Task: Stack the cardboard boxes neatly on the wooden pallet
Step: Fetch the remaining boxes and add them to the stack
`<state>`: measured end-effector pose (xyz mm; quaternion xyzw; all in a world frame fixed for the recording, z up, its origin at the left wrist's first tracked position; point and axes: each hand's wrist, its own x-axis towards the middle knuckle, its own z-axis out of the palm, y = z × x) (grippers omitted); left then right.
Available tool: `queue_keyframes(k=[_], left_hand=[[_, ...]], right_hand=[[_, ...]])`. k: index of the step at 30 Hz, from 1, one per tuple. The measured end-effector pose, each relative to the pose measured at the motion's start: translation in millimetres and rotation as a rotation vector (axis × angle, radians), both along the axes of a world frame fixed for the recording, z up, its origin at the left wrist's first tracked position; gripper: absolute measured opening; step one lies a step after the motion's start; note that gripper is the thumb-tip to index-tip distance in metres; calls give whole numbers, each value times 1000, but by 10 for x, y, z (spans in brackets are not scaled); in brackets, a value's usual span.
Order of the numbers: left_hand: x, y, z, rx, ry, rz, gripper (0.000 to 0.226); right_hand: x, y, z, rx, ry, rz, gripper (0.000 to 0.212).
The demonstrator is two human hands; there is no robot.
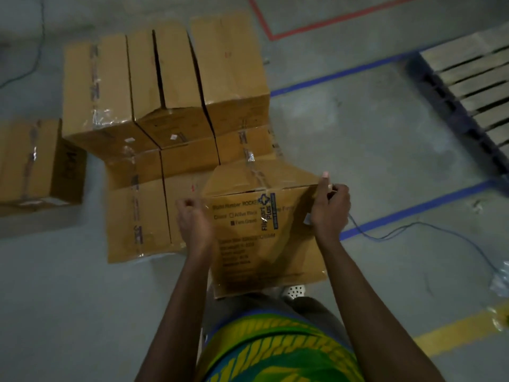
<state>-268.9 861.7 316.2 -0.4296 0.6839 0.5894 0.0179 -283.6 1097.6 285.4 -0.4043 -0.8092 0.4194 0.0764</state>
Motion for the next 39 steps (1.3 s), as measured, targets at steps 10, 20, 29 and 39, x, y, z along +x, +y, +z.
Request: queue_keyframes(k=[10, 20, 29, 39], left_hand=[[-17, 390, 186, -27, -64, -14, 34], [-209, 158, 245, 68, 109, -94, 12], [-25, 116, -1053, 206, -353, -120, 26], [468, -93, -2303, 245, -566, -7, 15]], right_hand=[[-244, 91, 151, -38, -48, 2, 43], [-431, 48, 307, -187, 243, -66, 32], [-208, 21, -962, -244, -354, 102, 64], [206, 150, -2302, -502, -595, -25, 92]])
